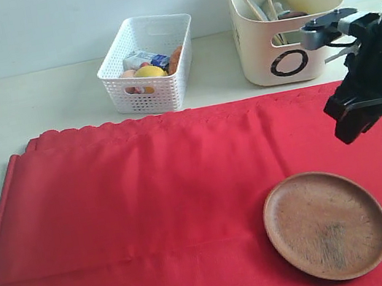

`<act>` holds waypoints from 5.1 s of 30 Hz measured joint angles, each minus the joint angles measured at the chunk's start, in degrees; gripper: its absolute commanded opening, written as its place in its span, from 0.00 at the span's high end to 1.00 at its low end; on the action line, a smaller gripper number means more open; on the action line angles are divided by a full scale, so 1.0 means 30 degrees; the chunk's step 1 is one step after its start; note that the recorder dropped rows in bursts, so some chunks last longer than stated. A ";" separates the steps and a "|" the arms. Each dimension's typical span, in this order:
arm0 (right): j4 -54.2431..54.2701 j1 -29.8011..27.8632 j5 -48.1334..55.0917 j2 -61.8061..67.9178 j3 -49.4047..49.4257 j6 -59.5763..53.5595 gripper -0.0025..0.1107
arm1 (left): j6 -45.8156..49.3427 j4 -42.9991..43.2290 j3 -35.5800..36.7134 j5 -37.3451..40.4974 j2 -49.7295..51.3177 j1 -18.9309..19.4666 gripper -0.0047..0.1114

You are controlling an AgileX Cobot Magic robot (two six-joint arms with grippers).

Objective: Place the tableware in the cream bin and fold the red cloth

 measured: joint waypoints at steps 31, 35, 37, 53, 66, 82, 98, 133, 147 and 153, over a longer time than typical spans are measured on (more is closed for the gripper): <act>0.1727 -0.0049 0.1612 0.5921 -0.0154 -0.0861 0.98 | 0.0000 0.0000 0.0000 0.0000 0.0000 0.0000 0.95; 0.1727 -0.0043 0.1696 0.5908 -0.0154 -0.0861 0.98 | 0.0000 0.0000 0.0000 0.0000 0.0000 0.0000 0.95; 0.1675 -0.0049 0.1696 0.5776 -0.0154 -0.0861 0.98 | 0.0000 0.0000 0.0000 0.0000 0.0000 0.0000 0.95; 0.2919 -0.0004 0.1864 0.2986 -0.0939 -0.3632 0.98 | 0.0000 0.0000 0.0000 0.0000 0.0000 0.0000 0.95; 0.7426 -0.1211 0.3444 0.2473 -0.3046 -0.6481 0.98 | 0.0000 0.0000 0.0000 0.0000 0.0000 0.0000 0.95; 1.6706 -0.5090 0.0293 0.2473 -0.4518 -1.0156 0.98 | 0.0000 0.0000 0.0000 0.0000 0.0000 0.0000 0.95; 2.4879 -0.6078 -0.6949 0.5304 -0.4628 -1.0156 0.98 | 0.0000 0.0000 0.0000 0.0000 0.0000 0.0000 0.95; 2.0855 -0.6267 -0.7316 0.1439 -0.4677 -1.2507 0.77 | 0.0000 0.0000 0.0000 0.0000 0.0000 0.0000 0.95; 1.5245 -0.6267 -0.6180 -0.5978 -0.2562 -0.7853 0.94 | 0.0000 0.0000 0.0000 0.0000 0.0000 0.0000 0.95; 1.8022 -0.6267 -0.6739 -1.0694 0.1621 -0.9092 0.94 | 0.0000 0.0000 0.0000 0.0000 0.0000 0.0000 0.95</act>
